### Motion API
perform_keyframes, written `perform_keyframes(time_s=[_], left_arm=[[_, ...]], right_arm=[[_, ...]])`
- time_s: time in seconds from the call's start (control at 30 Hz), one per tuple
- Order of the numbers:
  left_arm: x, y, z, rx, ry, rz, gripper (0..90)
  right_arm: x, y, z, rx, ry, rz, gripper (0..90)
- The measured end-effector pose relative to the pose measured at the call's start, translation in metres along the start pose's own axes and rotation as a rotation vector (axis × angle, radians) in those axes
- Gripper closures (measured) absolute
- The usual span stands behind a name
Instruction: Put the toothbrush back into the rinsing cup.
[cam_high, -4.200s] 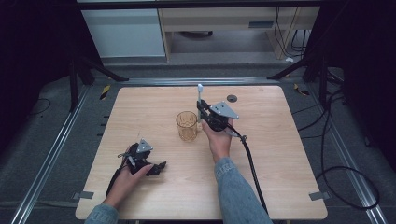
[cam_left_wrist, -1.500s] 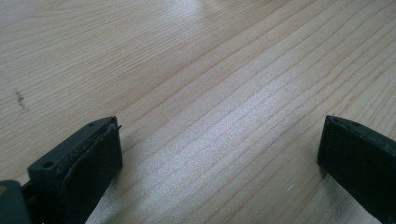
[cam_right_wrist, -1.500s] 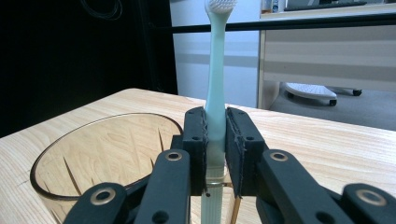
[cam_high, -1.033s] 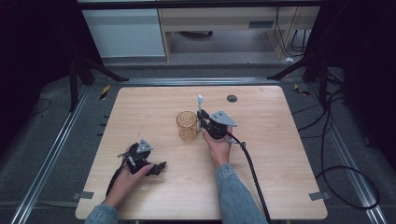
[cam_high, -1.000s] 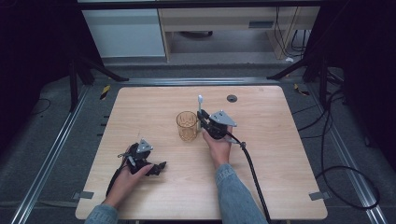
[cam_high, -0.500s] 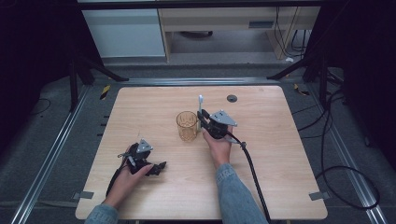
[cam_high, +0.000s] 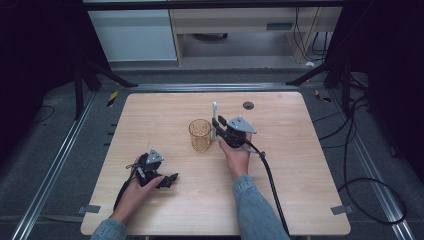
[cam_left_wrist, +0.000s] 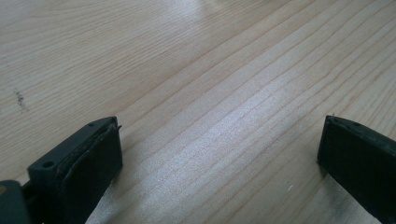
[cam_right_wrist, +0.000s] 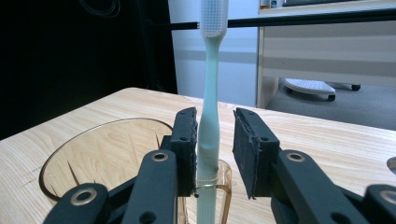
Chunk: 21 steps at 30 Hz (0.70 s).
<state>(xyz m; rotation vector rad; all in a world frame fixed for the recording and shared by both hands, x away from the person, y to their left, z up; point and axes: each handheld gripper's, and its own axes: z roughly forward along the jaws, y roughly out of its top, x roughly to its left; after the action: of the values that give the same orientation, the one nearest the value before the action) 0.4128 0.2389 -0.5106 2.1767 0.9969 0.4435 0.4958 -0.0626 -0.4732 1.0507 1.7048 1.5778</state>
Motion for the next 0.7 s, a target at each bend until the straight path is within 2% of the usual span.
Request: perform_keyframes(time_s=[0.6,0.63,0.7], left_arm=[[0.0001,0.0,-0.0001,0.002,0.0,0.002,0.0],[0.0001,0.0,-0.0001,0.002,0.0,0.002,0.0],[0.0001,0.0,-0.0001,0.002,0.0,0.002,0.0]], right_arm=[[-0.0011,0.0078,-0.0061,0.034,0.003,-0.033,63.9],[0.0003,0.0087,-0.0067,0.04,0.001,-0.016,63.4],[-0.0003,0.0094,-0.0076,0.041,0.0,-0.036,62.3]])
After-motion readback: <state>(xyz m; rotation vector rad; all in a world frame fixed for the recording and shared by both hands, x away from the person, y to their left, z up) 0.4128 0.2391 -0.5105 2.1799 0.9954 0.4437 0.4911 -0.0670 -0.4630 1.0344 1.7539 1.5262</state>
